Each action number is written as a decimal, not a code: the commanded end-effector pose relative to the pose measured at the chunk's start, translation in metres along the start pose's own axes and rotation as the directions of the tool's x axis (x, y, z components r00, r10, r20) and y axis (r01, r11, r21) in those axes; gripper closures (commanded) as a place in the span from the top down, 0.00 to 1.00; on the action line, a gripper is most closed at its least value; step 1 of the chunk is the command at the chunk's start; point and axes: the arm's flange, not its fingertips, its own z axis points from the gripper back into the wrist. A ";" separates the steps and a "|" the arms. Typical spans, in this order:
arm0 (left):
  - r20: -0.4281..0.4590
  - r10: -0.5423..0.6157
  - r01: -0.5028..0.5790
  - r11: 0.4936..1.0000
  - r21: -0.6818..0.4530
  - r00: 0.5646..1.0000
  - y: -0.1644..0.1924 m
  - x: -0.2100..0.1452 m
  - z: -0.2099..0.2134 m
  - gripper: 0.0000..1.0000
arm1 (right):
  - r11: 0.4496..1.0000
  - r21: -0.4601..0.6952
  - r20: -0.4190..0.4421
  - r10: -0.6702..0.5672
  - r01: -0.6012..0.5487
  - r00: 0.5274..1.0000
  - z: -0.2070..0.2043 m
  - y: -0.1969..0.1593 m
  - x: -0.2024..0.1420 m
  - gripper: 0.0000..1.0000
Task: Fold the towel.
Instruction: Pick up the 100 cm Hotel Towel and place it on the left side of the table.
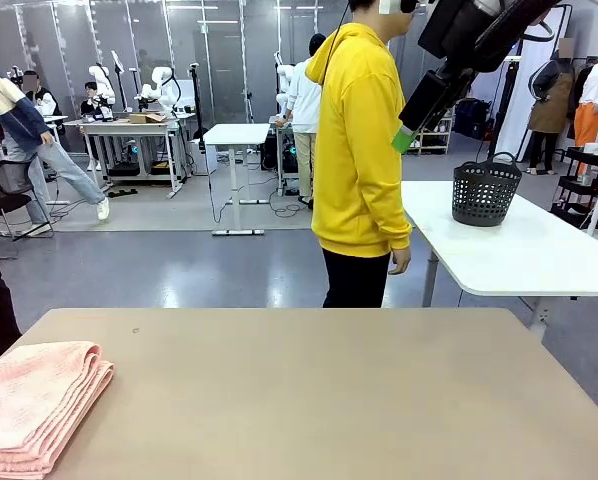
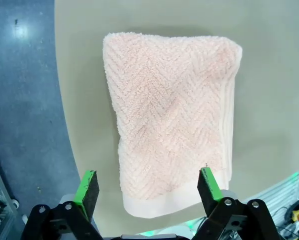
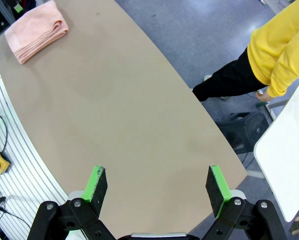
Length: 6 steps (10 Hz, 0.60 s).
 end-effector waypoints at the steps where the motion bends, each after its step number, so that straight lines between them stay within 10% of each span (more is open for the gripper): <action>1: 0.000 -0.013 0.013 1.000 0.006 1.000 0.003 0.004 0.001 1.00 | 1.000 -0.004 -0.009 -0.003 0.003 1.000 0.001 0.000 0.001 1.00; 6: 0.000 -0.013 0.013 1.000 0.006 1.000 0.003 0.004 0.001 1.00 | 1.000 -0.004 -0.009 -0.003 0.003 1.000 0.001 0.000 0.001 1.00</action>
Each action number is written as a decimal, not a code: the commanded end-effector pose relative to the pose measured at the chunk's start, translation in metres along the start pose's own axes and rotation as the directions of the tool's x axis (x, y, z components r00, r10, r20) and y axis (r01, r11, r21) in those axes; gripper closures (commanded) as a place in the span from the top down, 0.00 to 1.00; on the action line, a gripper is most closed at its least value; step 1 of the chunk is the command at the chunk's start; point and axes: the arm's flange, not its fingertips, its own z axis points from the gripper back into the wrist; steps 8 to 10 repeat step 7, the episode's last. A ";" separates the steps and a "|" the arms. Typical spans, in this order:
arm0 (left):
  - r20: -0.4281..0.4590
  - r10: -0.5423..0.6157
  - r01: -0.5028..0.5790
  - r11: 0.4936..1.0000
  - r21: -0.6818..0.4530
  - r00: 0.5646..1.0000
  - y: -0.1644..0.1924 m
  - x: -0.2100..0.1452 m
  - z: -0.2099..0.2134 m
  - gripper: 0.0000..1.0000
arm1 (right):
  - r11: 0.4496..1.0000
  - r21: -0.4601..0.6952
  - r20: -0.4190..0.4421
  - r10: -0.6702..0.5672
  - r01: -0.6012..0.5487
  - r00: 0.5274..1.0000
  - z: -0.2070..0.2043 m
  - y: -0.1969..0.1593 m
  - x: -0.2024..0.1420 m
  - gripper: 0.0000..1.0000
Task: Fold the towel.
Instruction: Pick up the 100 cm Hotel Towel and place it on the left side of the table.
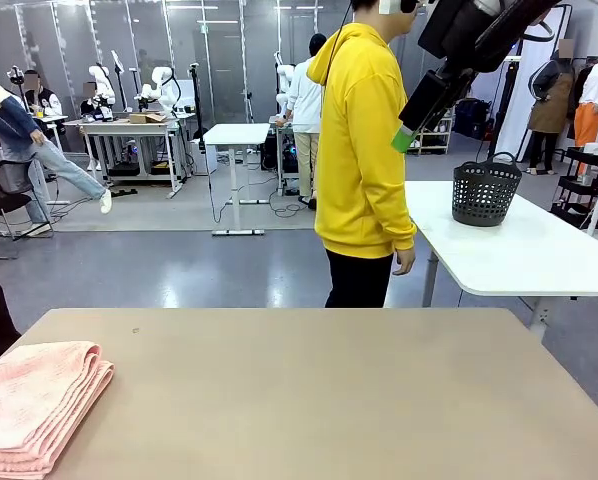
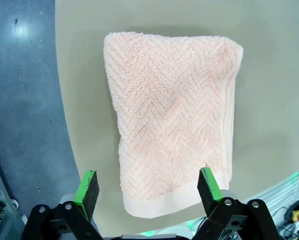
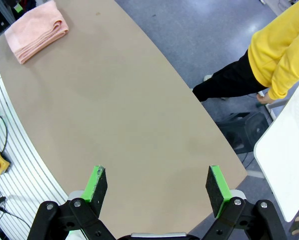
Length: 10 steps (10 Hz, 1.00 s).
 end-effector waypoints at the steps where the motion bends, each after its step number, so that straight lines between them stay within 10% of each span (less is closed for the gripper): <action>1: 0.000 -0.014 0.014 1.000 0.007 1.000 0.002 0.004 0.001 1.00 | 1.000 -0.004 -0.009 -0.004 0.004 1.000 0.001 0.000 0.001 1.00; 10: 0.000 -0.014 0.014 1.000 0.007 1.000 0.002 0.004 0.001 1.00 | 1.000 -0.004 -0.009 -0.004 0.004 1.000 0.001 0.000 0.001 1.00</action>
